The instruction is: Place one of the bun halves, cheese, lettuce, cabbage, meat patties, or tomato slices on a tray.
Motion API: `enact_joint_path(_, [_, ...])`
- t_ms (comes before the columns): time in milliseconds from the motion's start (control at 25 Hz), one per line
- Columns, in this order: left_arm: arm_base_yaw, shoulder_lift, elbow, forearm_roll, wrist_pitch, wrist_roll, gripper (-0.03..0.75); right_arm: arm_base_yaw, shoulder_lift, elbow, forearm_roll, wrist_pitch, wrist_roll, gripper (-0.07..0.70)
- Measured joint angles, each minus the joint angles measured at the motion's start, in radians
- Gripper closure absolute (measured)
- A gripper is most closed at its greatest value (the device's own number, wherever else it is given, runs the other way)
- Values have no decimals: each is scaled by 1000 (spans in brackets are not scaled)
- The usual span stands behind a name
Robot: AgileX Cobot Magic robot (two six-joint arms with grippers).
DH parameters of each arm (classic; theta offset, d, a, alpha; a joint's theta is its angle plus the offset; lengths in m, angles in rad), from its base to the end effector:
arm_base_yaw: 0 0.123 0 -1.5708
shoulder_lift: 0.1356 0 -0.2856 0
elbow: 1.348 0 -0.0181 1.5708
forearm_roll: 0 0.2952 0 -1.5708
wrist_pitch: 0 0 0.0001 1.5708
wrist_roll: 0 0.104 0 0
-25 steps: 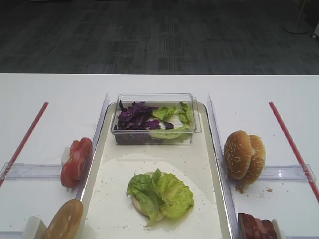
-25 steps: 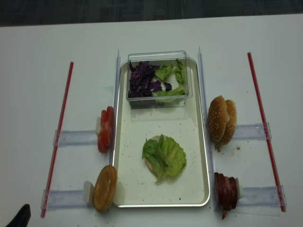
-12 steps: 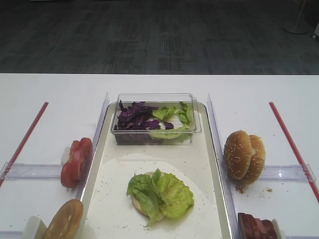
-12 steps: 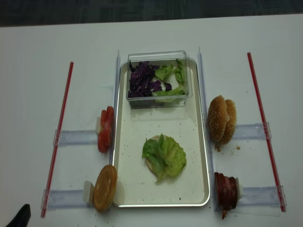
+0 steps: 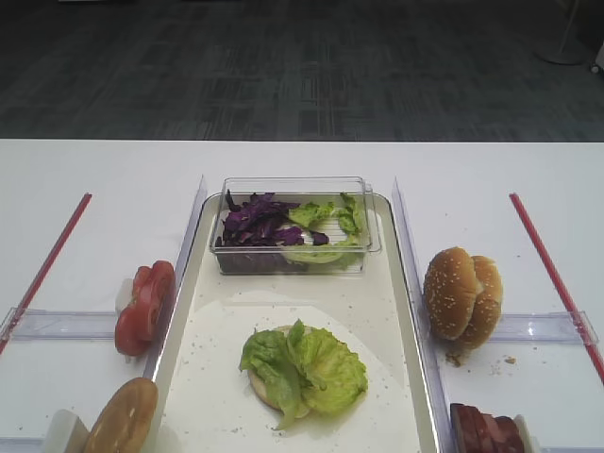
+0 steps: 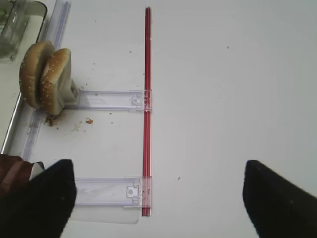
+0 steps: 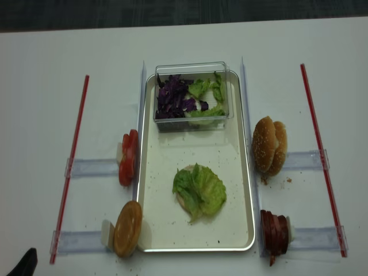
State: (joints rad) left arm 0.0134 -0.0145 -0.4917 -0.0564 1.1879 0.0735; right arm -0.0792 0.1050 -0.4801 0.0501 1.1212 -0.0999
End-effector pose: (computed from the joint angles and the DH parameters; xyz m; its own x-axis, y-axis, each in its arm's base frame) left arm 0.0372 -0.0049 0.2794 -0.5573 0.0448 -0.8291 0.0592 0.9981 0.0142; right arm 0.0611 -0.0001 0.2753 -0.6115 -0.0297 -0.7907 -0.0043 0.9994 -0.0342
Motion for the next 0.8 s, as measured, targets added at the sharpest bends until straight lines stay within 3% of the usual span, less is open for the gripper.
enact_joint_path(320, [0, 0, 0, 0, 0, 0, 223, 1, -116, 0, 0, 2, 0, -60])
enact_joint_path(800, [0, 0, 0, 0, 0, 0, 223, 1, -120, 0, 0, 4, 0, -60])
